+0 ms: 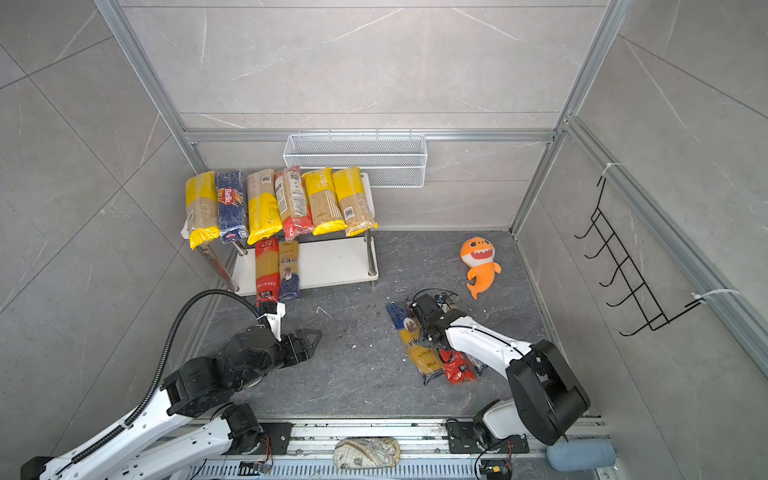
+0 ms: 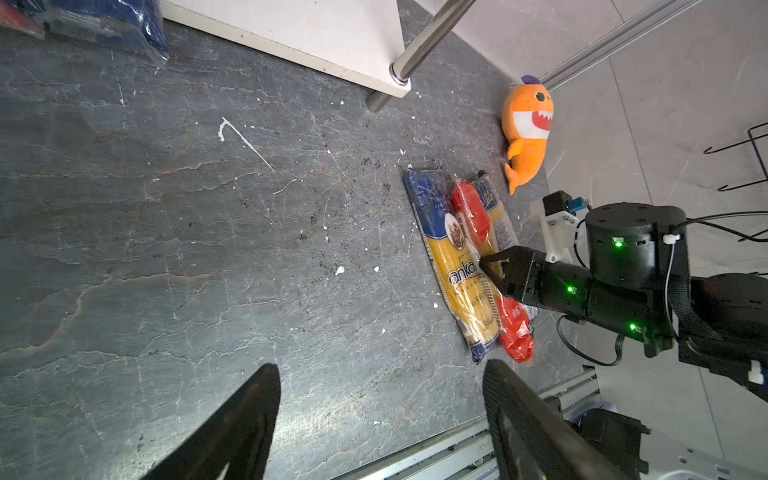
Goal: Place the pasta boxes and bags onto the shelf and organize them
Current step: 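Grasp the red spaghetti pack beside the Ankara pack with the right gripper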
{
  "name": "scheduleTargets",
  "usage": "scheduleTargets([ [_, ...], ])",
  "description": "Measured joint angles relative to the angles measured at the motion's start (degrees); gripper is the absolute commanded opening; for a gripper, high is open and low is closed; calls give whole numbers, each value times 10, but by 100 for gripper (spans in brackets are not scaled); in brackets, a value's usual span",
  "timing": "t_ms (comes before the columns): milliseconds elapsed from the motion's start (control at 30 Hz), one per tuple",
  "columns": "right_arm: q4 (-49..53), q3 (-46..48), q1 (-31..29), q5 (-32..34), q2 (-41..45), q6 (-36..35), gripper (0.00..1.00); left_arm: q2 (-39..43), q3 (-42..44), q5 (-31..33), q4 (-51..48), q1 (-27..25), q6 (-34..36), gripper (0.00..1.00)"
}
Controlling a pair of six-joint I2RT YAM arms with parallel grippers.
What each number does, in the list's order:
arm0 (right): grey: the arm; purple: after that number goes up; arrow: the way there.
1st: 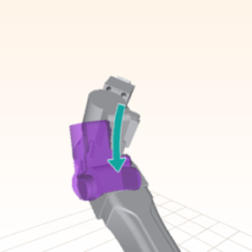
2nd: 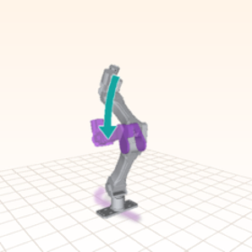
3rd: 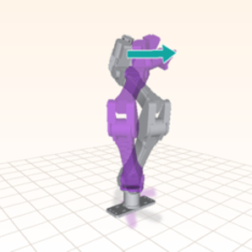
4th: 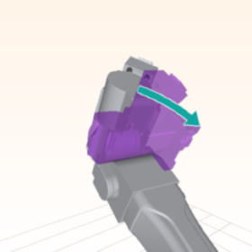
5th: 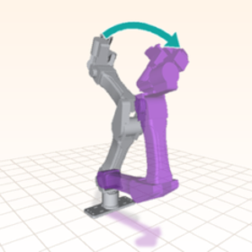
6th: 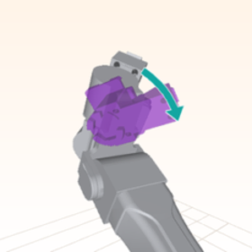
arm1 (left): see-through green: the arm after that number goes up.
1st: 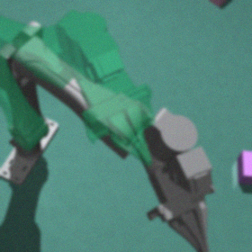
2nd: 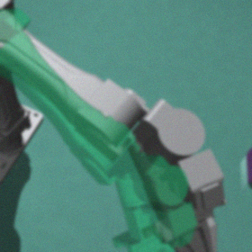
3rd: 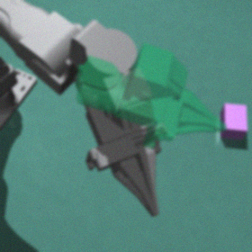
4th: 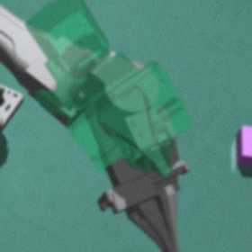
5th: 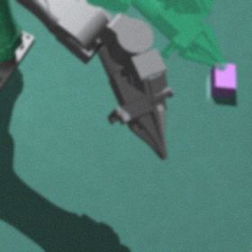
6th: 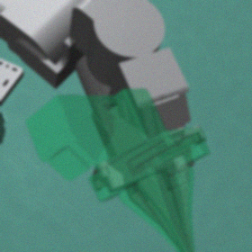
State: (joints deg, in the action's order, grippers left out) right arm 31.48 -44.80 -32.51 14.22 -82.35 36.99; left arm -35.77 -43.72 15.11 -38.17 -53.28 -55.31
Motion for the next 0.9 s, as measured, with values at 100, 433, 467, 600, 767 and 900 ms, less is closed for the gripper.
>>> scheduleTargets([
  [100,-17,-4,-5,-36,0,1,27,24,2,9,-13,0,0,79],
  [433,-45,-126,-114,-109,-123,31,25,97,3,30,-70,0,-2,79],
  [467,-51,-142,-123,-114,-139,33,26,104,3,31,-75,0,-2,79],
  [600,-64,-194,-148,-132,-187,42,56,133,3,40,-100,0,-4,79],
  [767,-51,-205,-176,-111,-185,40,81,152,3,45,-124,0,-5,79],
  [900,-22,-184,-187,-80,-153,41,82,151,2,49,-136,0,-4,79],
])
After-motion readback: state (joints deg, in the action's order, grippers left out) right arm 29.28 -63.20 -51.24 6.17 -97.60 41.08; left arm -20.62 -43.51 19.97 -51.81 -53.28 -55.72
